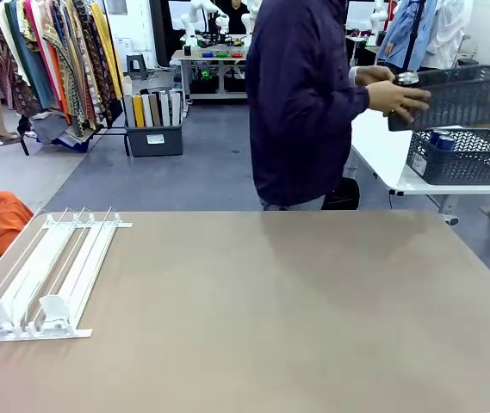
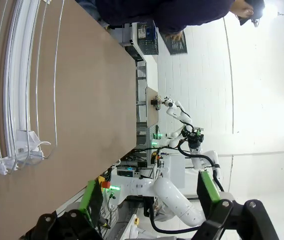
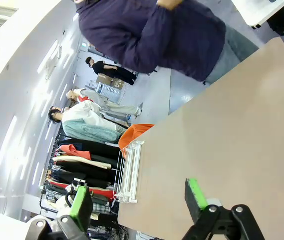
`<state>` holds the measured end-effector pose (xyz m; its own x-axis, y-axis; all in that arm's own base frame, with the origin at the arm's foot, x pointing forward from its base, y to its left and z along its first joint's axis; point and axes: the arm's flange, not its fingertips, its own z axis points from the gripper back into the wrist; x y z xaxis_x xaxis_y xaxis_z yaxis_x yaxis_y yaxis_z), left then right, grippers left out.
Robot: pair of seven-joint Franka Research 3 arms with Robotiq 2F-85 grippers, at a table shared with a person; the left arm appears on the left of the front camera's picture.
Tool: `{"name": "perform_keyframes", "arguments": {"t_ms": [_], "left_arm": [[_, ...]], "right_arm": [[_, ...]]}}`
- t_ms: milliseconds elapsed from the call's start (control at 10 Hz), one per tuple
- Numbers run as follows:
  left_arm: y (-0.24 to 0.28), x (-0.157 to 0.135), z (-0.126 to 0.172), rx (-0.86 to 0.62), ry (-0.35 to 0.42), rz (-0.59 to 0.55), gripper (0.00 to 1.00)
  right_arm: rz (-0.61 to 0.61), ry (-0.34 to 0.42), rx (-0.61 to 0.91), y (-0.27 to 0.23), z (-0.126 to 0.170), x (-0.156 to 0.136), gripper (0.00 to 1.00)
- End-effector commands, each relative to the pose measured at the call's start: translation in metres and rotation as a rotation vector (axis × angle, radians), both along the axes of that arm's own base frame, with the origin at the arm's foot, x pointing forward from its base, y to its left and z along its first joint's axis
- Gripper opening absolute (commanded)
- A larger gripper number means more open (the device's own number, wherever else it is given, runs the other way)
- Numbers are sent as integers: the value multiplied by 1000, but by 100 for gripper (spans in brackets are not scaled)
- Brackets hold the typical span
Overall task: Retrieve and store the cans from the dispenser.
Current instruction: Pick up one can from the Automatic Can Dispenser and place it in the middle of the table.
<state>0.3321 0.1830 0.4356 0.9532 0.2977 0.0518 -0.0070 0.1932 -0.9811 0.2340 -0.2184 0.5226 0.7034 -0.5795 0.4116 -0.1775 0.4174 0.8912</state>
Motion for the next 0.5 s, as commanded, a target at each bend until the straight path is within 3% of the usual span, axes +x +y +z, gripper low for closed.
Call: {"name": "perform_keyframes", "arguments": {"t_ms": [0,400], "left_arm": [[-1,-3,1,7,12,2,100],[-1,-3,1,7,12,2,100]], "right_arm": [[-4,-39,3,0,2,3,100],[-4,-39,3,0,2,3,100]]}}
